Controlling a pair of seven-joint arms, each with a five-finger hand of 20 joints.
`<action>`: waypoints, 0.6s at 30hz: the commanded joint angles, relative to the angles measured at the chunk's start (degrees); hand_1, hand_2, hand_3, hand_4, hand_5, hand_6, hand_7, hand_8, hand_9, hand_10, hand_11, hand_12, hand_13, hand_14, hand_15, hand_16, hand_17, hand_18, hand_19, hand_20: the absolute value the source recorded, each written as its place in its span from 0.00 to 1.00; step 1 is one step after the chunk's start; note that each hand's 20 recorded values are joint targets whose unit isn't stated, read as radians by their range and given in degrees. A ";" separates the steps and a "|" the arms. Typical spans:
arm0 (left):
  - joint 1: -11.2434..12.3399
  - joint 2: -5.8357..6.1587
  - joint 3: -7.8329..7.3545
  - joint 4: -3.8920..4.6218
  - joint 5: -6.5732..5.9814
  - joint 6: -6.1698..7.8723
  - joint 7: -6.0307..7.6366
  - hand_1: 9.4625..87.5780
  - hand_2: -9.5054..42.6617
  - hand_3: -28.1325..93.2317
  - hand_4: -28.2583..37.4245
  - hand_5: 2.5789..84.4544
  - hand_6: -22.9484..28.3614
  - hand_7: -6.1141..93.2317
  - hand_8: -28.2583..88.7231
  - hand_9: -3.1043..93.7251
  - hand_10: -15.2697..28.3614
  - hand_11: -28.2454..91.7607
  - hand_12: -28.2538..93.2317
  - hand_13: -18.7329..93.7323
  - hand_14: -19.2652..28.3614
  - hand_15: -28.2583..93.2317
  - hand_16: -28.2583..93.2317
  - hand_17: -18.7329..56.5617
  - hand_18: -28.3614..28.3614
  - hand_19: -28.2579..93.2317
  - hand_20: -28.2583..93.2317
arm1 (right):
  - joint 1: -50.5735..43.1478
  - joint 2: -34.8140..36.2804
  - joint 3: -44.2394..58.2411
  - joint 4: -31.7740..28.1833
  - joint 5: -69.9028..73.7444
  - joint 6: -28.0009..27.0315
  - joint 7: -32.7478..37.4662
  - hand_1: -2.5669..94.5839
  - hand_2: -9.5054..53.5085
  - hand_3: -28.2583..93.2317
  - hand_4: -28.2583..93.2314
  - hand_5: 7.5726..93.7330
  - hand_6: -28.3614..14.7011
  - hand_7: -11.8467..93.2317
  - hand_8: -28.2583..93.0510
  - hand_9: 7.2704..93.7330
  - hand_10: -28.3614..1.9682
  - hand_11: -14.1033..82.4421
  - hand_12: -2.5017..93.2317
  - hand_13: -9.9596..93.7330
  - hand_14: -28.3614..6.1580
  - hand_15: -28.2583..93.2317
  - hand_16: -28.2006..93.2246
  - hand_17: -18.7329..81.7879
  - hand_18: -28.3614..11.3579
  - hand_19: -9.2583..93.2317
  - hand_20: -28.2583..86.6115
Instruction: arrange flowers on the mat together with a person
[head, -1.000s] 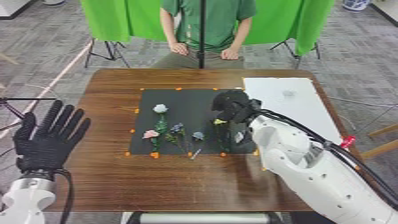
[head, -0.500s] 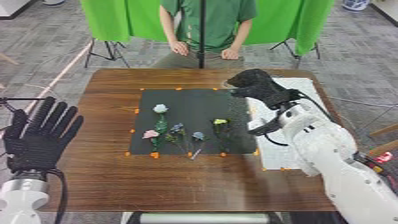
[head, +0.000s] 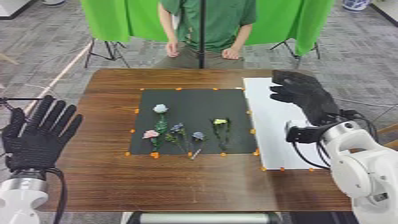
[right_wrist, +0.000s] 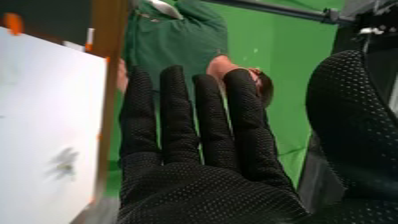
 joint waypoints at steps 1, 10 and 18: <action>0.64 -0.27 -1.16 -0.63 -1.51 0.64 0.84 0.20 0.38 0.82 0.00 0.46 0.58 0.12 0.18 0.42 0.69 0.37 0.31 0.42 0.73 0.45 0.19 0.20 0.74 0.48 0.33 | -3.32 -2.38 -0.34 -0.96 -0.93 -1.59 -1.74 0.34 0.10 0.88 0.02 0.39 0.63 0.28 0.12 0.39 0.61 0.22 0.16 0.44 0.56 0.40 0.32 0.36 0.35 0.49 0.36; 0.63 0.29 0.01 -1.36 -1.45 0.59 1.70 0.20 0.38 0.82 0.00 0.47 0.58 0.12 0.18 0.42 0.69 0.37 0.31 0.42 0.73 0.45 0.19 0.20 0.74 0.48 0.33 | -4.34 -3.88 0.66 -1.45 -0.55 -4.78 -1.53 0.34 0.07 0.88 0.03 0.39 0.63 0.28 0.13 0.39 0.62 0.21 0.16 0.44 0.57 0.39 0.33 0.36 0.35 0.48 0.37; 0.85 0.13 -0.94 -1.38 -1.28 0.53 1.32 0.20 0.38 0.82 0.00 0.47 0.58 0.12 0.18 0.43 0.70 0.37 0.31 0.42 0.73 0.46 0.19 0.20 0.74 0.48 0.33 | -5.30 -4.94 0.84 -1.53 0.65 -7.75 -1.15 0.34 0.07 0.87 0.03 0.39 0.63 0.28 0.13 0.39 0.61 0.21 0.16 0.44 0.57 0.39 0.33 0.36 0.35 0.48 0.37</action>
